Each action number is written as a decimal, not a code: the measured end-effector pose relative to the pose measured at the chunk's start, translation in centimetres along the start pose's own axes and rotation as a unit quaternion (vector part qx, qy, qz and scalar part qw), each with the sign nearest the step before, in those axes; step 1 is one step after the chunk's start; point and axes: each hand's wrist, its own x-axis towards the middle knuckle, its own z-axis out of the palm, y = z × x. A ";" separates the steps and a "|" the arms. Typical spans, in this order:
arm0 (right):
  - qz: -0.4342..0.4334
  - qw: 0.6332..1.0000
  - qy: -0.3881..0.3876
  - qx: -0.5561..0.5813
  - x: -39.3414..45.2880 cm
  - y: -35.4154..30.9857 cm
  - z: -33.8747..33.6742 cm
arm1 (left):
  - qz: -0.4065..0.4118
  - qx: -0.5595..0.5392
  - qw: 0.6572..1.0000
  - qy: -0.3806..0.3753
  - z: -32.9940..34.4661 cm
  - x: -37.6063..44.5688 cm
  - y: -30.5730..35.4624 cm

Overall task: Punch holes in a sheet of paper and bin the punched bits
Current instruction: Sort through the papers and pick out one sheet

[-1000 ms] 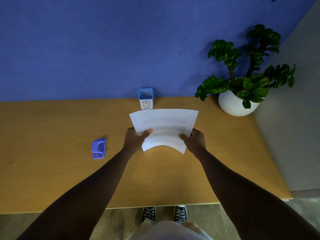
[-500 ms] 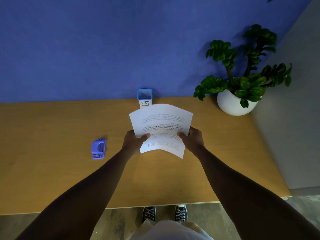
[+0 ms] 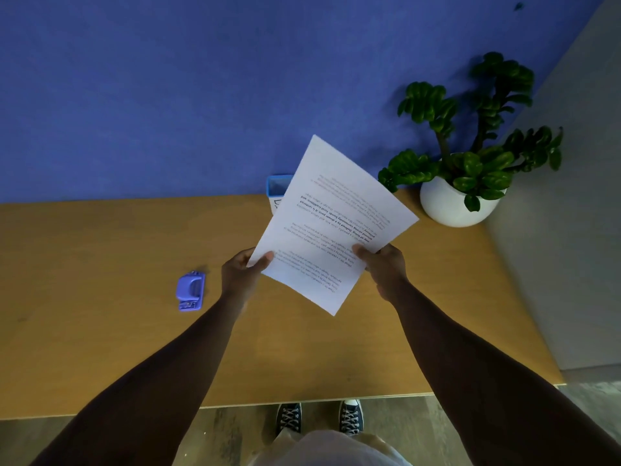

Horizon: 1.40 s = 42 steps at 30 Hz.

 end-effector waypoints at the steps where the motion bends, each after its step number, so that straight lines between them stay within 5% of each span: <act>1: 0.006 1.000 0.002 0.018 0.1 0.1 0.0 | -0.004 -0.012 1.000 0.001 0.0 0.0 0.1; 14: 0.069 0.978 -0.050 0.189 -0.6 0.6 1.0 | -0.029 -0.086 0.991 -0.095 1.3 -0.3 1.4; 30: 0.048 0.989 0.082 0.117 -0.1 0.7 -0.9 | 0.027 0.016 0.997 -0.063 -1.2 1.1 2.2; 42: 0.024 0.995 0.074 -0.064 -0.4 1.6 -2.5 | 0.064 0.064 0.994 -0.068 -1.4 0.7 1.9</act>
